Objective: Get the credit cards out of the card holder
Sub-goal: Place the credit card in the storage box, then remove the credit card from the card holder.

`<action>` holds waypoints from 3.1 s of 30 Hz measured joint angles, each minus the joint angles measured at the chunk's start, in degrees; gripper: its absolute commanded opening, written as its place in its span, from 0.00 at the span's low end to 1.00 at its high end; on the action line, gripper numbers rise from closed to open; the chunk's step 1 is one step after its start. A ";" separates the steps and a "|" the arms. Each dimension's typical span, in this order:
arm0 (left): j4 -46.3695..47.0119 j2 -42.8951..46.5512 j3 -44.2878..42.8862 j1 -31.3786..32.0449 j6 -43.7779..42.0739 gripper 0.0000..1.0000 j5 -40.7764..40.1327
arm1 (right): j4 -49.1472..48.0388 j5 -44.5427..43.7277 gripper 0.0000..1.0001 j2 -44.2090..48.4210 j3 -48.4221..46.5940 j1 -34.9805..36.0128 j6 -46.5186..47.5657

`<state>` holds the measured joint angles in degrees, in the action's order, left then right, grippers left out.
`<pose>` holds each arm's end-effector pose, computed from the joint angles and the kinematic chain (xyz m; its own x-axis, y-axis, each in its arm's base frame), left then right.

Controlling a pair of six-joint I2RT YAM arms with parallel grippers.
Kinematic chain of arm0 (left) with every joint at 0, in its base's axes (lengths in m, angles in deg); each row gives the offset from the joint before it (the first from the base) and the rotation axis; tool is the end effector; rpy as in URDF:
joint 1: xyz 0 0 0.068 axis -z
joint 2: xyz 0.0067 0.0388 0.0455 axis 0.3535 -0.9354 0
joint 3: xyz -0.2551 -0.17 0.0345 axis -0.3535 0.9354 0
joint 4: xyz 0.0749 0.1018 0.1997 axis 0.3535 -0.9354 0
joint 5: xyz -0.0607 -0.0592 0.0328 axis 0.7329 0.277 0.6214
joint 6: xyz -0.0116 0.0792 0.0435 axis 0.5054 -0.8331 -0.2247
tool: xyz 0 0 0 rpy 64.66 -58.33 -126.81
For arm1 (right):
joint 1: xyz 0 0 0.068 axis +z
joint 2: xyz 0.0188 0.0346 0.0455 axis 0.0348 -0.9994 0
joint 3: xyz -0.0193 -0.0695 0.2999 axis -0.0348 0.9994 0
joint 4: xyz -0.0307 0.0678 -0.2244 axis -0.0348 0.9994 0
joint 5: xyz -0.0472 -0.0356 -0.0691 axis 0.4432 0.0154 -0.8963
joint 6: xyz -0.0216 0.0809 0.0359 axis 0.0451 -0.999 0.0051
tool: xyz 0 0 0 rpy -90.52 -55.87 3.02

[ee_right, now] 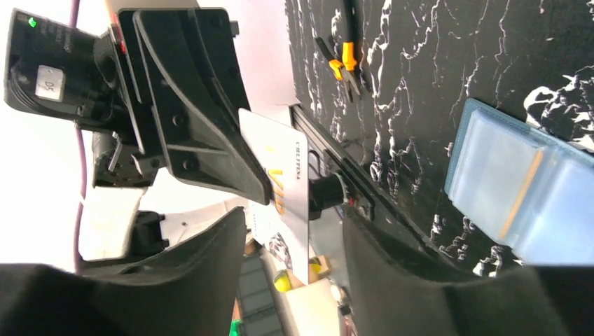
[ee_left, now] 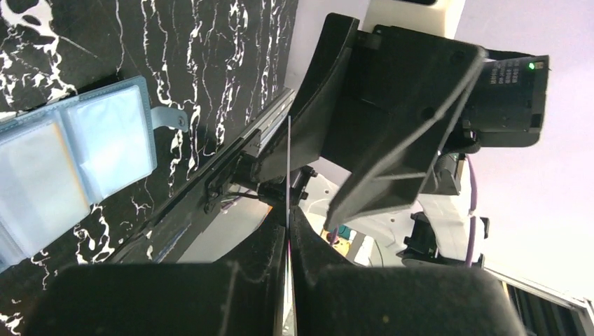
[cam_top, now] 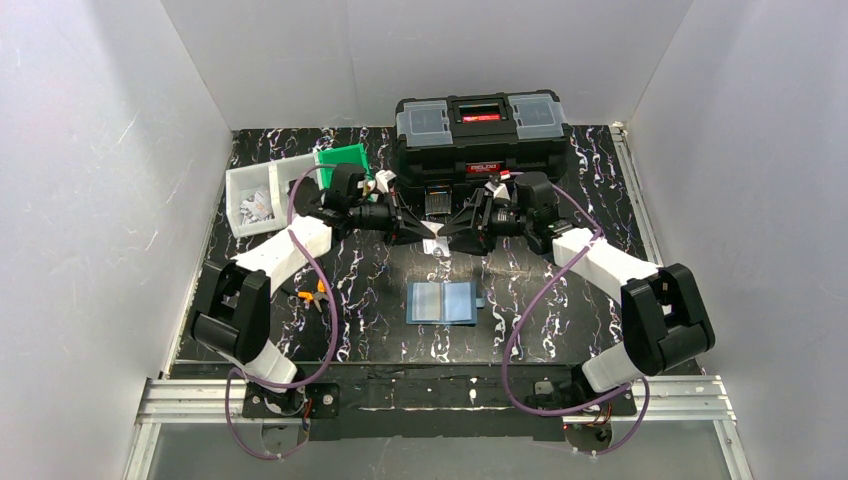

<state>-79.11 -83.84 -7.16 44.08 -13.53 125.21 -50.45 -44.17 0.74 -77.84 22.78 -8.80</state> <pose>0.2971 -0.1985 0.2999 -0.9813 -0.1902 -0.0309 -0.0249 0.2845 -0.9584 0.2738 0.1902 0.2860 -0.9577 0.2841 -0.0454 0.0421 0.2945 0.9547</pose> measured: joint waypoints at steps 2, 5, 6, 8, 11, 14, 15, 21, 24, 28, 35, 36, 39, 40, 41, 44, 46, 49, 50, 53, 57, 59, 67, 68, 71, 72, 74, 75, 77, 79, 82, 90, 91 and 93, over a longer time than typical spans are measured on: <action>-2.95 0.07 -0.59 0.07 -1.90 0.00 -0.92 | 2.19 -0.39 0.84 0.02 -0.70 0.13 1.79; -11.76 0.17 -4.11 -0.17 -6.78 0.00 -5.01 | 6.73 -1.75 0.91 0.76 -1.79 0.35 5.14; -15.37 0.26 -6.03 -0.50 -9.01 0.00 -6.82 | 8.83 -2.40 0.92 1.33 -2.08 0.37 6.54; -22.86 0.83 -10.43 -2.01 -13.64 0.00 -11.10 | 12.74 -4.00 0.92 2.75 -2.49 0.37 9.33; -33.90 1.77 -17.66 -5.68 -21.03 0.00 -19.19 | 17.92 -6.38 0.93 4.76 -2.80 0.37 13.05; -42.88 2.25 -24.50 -10.08 -27.93 0.00 -29.29 | 22.64 -8.68 0.94 6.38 -2.89 0.37 16.61; -45.44 2.29 -26.27 -11.52 -29.92 0.00 -32.79 | 24.04 -9.38 0.94 6.75 -2.89 0.37 17.57; -55.84 -0.35 -34.53 -18.40 -38.51 0.00 -54.42 | 29.51 -12.11 0.94 8.24 -2.89 0.37 21.64; -57.88 -5.01 -38.86 -21.05 -41.68 0.00 -64.48 | 30.84 -12.52 0.94 8.74 -2.89 0.37 22.84; -58.66 -13.70 -43.56 -24.39 -44.70 0.00 -73.05 | 32.15 -13.42 0.94 9.46 -2.75 0.37 23.69; -60.98 -29.88 -54.53 -29.31 -47.58 0.00 -80.52 | 33.51 -15.02 0.95 10.49 -2.67 0.37 24.98; -61.33 -31.78 -56.85 -29.90 -48.06 0.00 -81.35 | 33.64 -15.26 0.95 10.51 -2.67 0.37 25.18; -62.86 -36.15 -66.10 -31.36 -49.20 0.00 -82.97 | 34.25 -16.20 0.95 10.51 -2.67 0.37 25.99; -63.23 -36.48 -67.87 -31.50 -49.42 0.06 -82.93 | 34.71 -16.61 0.95 10.51 -2.67 0.37 26.12; -63.21 -38.38 -71.60 -31.76 -49.75 0.19 -82.73 | 35.12 -16.85 0.95 10.51 -2.67 0.37 26.29; -63.28 -40.59 -72.54 -32.02 -50.07 0.40 -81.94 | 36.11 -17.92 0.95 10.51 -2.78 0.37 27.36; -63.49 -41.48 -72.54 -32.24 -50.25 0.54 -81.18 | 36.48 -18.21 0.95 10.51 -2.80 0.37 27.74; -63.80 -41.53 -73.16 -32.54 -50.25 0.69 -79.32 | 36.50 -18.56 0.98 10.51 -2.86 0.37 28.15; -63.80 -41.46 -73.20 -32.59 -50.27 0.69 -78.53 | 36.57 -19.21 0.98 10.51 -2.91 0.37 28.33; -64.08 -40.94 -73.18 -32.63 -49.53 0.69 -75.71 | 36.74 -20.50 0.98 10.51 -2.91 0.37 28.61; -63.91 -36.81 -69.79 -32.35 -47.76 0.70 -70.64 | 36.92 -22.77 0.98 10.51 -2.91 0.39 28.65; -62.86 -32.26 -64.98 -31.80 -46.84 0.70 -68.02 | 37.03 -23.98 0.98 10.51 -2.91 0.63 28.63; -57.81 -12.41 -43.43 -24.57 -44.06 0.70 -57.46 | 40.09 -28.74 0.98 7.63 -5.18 5.18 28.50; -56.81 -10.05 -40.37 -22.86 -43.58 0.70 -56.06 | 40.61 -29.70 0.97 6.71 -5.95 6.36 28.37; -55.32 -4.85 -33.00 -18.97 -42.49 0.70 -52.00 | 41.72 -31.89 0.93 3.43 -8.39 10.12 27.65; -54.73 -3.43 -30.75 -17.55 -42.10 0.70 -50.64 | 42.32 -32.81 0.93 1.97 -9.53 11.54 27.34; -53.72 -0.37 -25.24 -14.53 -41.18 0.70 -47.28 | 42.86 -34.58 0.91 -2.08 -12.39 14.86 26.73; -53.57 0.39 -23.80 -13.84 -40.81 0.70 -46.25 | 42.93 -34.95 0.91 -3.39 -13.11 15.74 26.45; -53.02 1.79 -21.18 -13.11 -40.39 0.70 -44.54 | 43.63 -36.22 0.88 -6.67 -15.08 17.90 25.77; -52.70 3.41 -18.62 -13.03 -40.19 0.70 -42.88 | 44.24 -37.42 0.86 -10.49 -17.16 19.82 25.22; -52.30 5.84 -15.82 -13.05 -40.19 0.70 -41.40 | 46.03 -38.97 0.83 -16.06 -20.70 22.05 24.39; -50.69 11.37 -9.92 -13.07 -39.58 0.70 -38.47 | 50.71 -43.17 0.74 -24.28 -26.73 25.16 23.96; -50.51 11.82 -9.25 -13.07 -39.36 0.70 -38.05 | 51.23 -43.74 0.74 -24.76 -26.99 25.24 23.96; -50.05 12.24 -8.44 -13.07 -39.12 0.70 -37.44 | 52.00 -44.39 0.74 -25.44 -27.26 25.46 24.00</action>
<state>-129.16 -71.60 -15.59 31.01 -52.65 87.77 1.55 -88.56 -24.70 -105.09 48.25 15.20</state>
